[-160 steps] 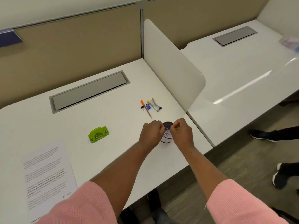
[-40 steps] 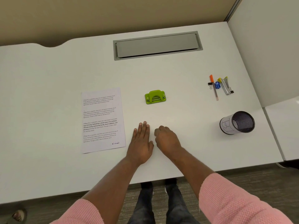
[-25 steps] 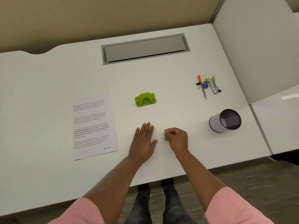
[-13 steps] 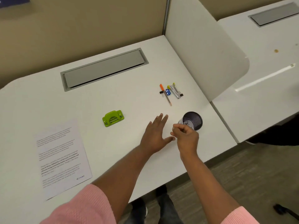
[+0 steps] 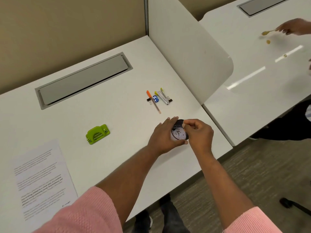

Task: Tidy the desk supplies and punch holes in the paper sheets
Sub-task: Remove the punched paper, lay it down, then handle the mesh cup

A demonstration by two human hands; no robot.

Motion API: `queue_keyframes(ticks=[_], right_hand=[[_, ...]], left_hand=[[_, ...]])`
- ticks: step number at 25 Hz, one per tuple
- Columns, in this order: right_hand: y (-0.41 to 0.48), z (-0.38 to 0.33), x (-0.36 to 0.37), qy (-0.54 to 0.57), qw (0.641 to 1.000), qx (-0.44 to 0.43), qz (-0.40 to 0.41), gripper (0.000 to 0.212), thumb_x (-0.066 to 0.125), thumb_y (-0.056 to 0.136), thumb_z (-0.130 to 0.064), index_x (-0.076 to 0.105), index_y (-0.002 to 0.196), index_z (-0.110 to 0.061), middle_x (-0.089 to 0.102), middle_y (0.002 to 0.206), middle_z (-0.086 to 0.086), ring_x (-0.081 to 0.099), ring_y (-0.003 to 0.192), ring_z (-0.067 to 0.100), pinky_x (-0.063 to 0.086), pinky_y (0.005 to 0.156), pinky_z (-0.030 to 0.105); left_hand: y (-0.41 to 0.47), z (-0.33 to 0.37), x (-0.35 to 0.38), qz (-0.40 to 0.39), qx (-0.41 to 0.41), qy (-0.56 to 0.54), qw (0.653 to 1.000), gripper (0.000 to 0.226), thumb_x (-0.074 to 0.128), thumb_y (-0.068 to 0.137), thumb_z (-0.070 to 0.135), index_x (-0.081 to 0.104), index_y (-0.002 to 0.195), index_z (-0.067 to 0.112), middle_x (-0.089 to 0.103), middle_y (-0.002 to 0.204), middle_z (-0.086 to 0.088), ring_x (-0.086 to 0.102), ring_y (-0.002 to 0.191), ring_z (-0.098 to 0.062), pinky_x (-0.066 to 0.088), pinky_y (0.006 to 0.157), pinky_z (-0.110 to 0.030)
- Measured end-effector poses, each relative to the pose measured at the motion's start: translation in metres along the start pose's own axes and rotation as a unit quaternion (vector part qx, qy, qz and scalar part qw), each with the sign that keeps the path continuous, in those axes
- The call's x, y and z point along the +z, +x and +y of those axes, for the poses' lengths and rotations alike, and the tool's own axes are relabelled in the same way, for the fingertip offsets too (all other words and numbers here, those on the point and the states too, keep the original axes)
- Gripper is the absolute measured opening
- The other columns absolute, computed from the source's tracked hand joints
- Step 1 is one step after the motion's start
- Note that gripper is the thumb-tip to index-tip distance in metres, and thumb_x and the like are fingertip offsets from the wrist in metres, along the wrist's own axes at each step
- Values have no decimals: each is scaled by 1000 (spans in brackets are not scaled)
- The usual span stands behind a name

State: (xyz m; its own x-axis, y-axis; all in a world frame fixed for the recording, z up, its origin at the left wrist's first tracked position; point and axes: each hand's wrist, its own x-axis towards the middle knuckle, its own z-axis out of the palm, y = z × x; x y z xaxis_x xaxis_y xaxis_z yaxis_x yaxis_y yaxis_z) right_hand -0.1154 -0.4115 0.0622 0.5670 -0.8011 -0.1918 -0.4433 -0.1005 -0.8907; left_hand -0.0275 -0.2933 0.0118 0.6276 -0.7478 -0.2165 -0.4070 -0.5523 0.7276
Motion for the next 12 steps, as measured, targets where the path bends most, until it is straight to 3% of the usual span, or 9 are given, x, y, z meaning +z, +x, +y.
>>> queue_keyframes(ticks=[5, 12], right_hand=[[3, 8, 1, -48, 997, -26, -48, 20, 69, 89, -8, 79, 99, -22, 77, 94, -8, 73, 89, 8, 64, 69, 39], [4, 8, 0, -81, 992, -81, -48, 18, 69, 89, -9, 74, 97, -23, 72, 95, -10, 69, 92, 7, 64, 65, 38]], left_hand=[[-1, 1, 0, 9, -3, -11, 1000, 101, 66, 71, 77, 27, 152, 33, 37, 157, 11, 22, 151, -15, 29, 118, -48], [-4, 3, -1, 7, -9, 3, 1000, 99, 65, 73, 76, 26, 153, 32, 34, 160, 8, 20, 152, -17, 24, 121, -49]])
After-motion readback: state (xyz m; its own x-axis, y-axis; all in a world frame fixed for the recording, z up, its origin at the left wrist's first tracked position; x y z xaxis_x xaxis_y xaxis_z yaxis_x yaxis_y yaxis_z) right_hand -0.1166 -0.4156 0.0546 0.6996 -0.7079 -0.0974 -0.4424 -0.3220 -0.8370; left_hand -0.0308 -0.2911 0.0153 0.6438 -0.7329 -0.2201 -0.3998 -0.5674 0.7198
